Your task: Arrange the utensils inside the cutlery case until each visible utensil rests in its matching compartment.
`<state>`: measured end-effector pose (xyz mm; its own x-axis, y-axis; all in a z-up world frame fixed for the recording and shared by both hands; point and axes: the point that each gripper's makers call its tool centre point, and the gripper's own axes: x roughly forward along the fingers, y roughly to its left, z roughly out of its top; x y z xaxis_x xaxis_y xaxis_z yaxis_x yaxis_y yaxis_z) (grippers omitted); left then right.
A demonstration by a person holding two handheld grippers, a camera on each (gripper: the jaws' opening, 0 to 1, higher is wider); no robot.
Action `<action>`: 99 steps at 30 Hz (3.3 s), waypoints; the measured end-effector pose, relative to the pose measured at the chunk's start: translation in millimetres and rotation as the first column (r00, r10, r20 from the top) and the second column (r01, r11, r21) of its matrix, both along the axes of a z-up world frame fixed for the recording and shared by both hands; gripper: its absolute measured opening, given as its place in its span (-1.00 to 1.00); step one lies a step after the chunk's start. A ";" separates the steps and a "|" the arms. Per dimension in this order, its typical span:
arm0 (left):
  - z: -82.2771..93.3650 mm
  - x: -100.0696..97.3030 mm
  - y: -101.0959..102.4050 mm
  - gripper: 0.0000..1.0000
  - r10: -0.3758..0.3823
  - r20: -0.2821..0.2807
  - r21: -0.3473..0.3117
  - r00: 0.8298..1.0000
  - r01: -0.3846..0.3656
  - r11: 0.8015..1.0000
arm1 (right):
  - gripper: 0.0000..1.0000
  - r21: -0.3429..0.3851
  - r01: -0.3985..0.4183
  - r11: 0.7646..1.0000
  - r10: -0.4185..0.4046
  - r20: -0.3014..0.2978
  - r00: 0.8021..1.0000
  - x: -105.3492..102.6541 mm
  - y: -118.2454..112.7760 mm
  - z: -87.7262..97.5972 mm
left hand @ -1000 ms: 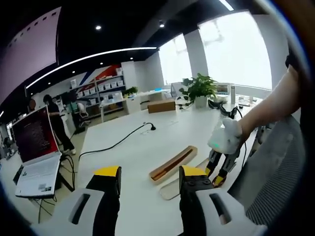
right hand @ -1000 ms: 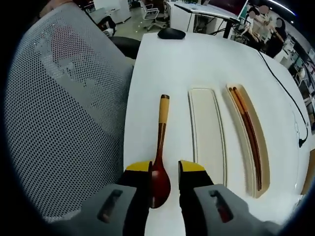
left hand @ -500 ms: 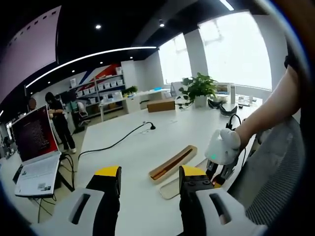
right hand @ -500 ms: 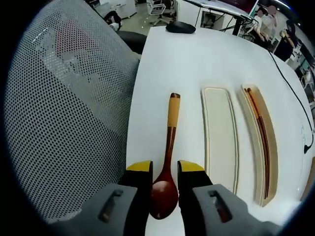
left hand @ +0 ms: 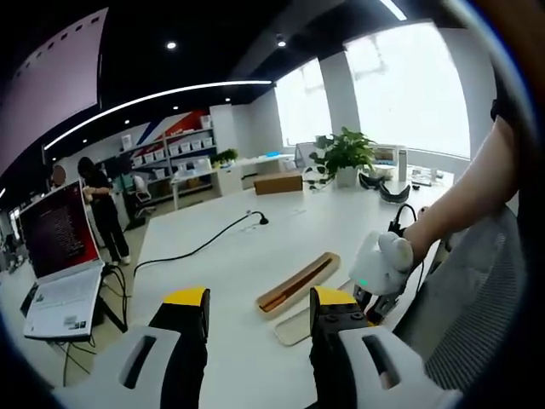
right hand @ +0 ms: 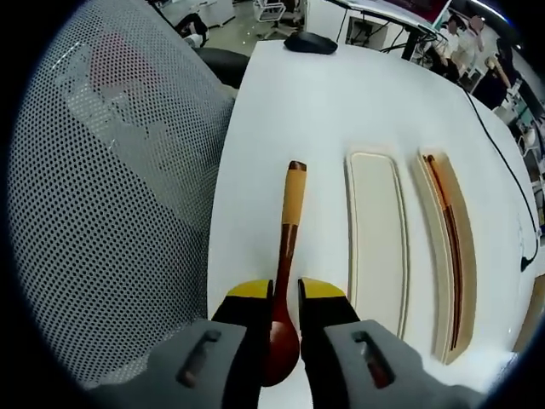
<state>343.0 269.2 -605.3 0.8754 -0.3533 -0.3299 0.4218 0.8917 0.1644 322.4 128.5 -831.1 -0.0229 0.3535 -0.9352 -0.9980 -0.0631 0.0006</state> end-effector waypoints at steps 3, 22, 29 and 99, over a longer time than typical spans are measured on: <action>0.1 0.0 -0.2 -0.04 0.000 0.000 -0.001 1.000 0.000 1.000 | -0.83 0.003 -0.001 1.000 0.001 0.003 1.000 0.6 1.3 -0.4; -2.7 1.2 -0.6 -0.04 -0.002 -0.007 0.012 1.000 0.002 1.000 | -0.97 0.037 0.008 0.999 -0.009 0.035 0.999 -0.4 6.4 -1.4; -2.6 1.4 -0.3 -0.04 0.003 -0.008 0.014 1.000 -0.003 1.000 | -0.98 0.035 0.019 0.999 -0.020 0.032 0.999 -0.3 6.4 -1.1; -12.7 4.0 1.0 -0.04 -0.004 -0.053 0.013 0.999 0.004 1.000 | -0.99 0.008 -0.014 1.000 0.011 0.294 0.956 129.1 -9.8 55.4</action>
<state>347.0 270.2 -618.0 0.8550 -0.3523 -0.3805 0.4339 0.8879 0.1530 451.6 118.8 -775.7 0.2480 0.3645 -0.8976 -0.9531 -0.0744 -0.2935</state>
